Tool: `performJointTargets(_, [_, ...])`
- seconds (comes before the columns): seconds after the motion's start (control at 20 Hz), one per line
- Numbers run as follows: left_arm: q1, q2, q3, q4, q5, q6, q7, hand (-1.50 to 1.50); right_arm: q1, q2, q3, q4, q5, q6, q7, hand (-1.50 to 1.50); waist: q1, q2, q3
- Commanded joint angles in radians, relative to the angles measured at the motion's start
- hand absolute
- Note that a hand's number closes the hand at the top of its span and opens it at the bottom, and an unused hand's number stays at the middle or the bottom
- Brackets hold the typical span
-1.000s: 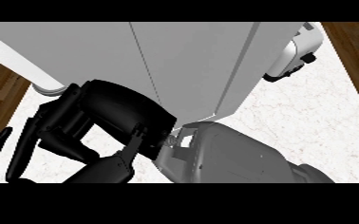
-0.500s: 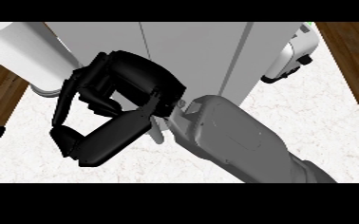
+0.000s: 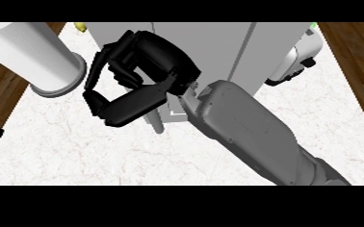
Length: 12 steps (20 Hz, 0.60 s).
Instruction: Pick up the bottled water, place it into the cabinet and close the cabinet
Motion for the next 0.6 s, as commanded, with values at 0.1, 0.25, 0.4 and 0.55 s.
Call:
performJointTargets(0.1, [-0.005, -0.01, -0.021, -0.021, -0.008, -0.01, 0.01, -1.5, 0.019, -0.114, -0.131, 0.153, 0.051, -0.058, -0.06, 1.5, -0.021, 0.04, 0.025])
performJointTargets(0.25, [-0.031, -0.002, 0.0, 0.005, 0.006, -0.011, 0.019, -1.5, -0.033, -0.117, -0.146, 0.174, 0.08, -0.094, -0.06, -1.5, -0.026, 0.04, 0.023])
performJointTargets(0.4, [-0.028, -0.022, -0.03, -0.015, -0.013, 0.01, 0.028, -1.5, -0.015, -0.124, -0.139, 0.188, 0.085, -0.072, -0.082, -1.5, -0.028, 0.039, 0.024])
performJointTargets(0.55, [-0.031, -0.027, -0.026, -0.035, -0.007, 0.015, 0.032, -1.5, -0.003, -0.148, -0.161, 0.19, 0.08, -0.057, -0.102, -1.5, -0.028, 0.036, 0.025])
